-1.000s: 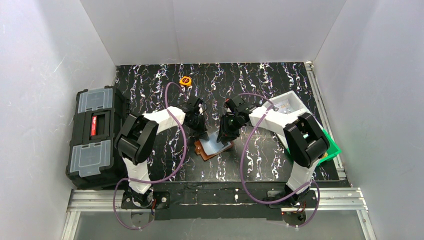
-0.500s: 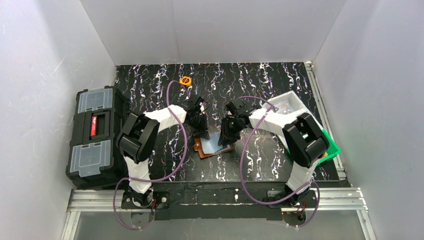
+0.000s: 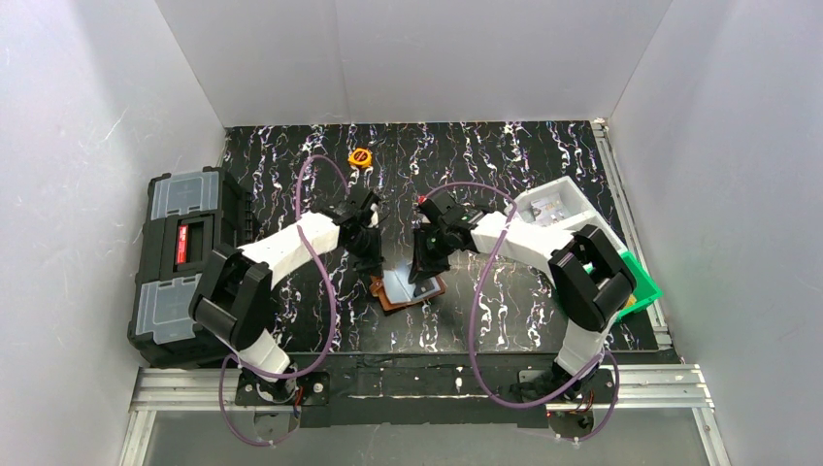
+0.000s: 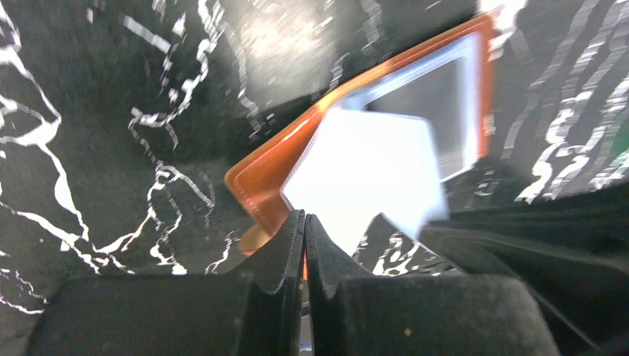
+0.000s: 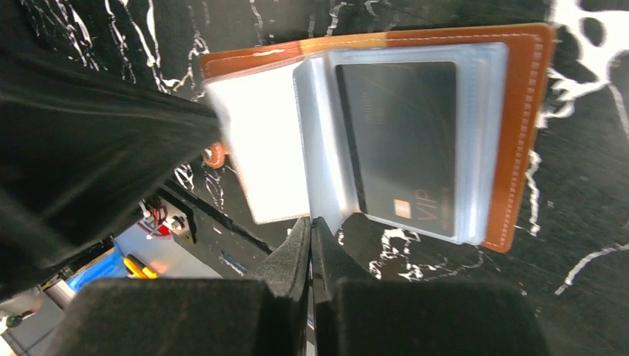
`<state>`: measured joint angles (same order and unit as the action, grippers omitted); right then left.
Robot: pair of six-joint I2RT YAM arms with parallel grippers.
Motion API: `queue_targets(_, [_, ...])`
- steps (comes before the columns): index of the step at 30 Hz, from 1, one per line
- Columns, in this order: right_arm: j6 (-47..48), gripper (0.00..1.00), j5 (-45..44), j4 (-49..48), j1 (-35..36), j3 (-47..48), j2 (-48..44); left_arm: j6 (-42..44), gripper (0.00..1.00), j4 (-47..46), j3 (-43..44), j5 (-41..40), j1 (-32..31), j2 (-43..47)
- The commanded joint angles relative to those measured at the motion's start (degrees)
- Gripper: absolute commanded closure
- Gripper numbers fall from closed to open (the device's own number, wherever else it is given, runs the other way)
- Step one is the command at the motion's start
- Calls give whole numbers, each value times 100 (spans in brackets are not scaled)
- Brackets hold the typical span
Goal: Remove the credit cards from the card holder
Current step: Remove the credit card from the card holder.
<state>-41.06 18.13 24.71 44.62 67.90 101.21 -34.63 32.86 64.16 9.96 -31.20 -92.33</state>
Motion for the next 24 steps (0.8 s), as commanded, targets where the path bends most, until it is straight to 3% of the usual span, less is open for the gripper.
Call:
queue_targets(1, [-33, 96, -63, 63, 266, 440, 186, 10, 100, 259, -435, -141, 26, -73])
queue_targets(7, [-53, 95, 34, -37, 406, 578, 494, -3, 100, 148, -373, -123, 37, -269])
queue_targets(20, [-200, 88, 262, -307, 432, 743, 1089, 51, 100, 591, 143, -115, 267, 270])
queue_targets(24, [-227, 86, 254, -359, 455, 716, 1079, -170, 89, 337, 335, 394, 272, 25])
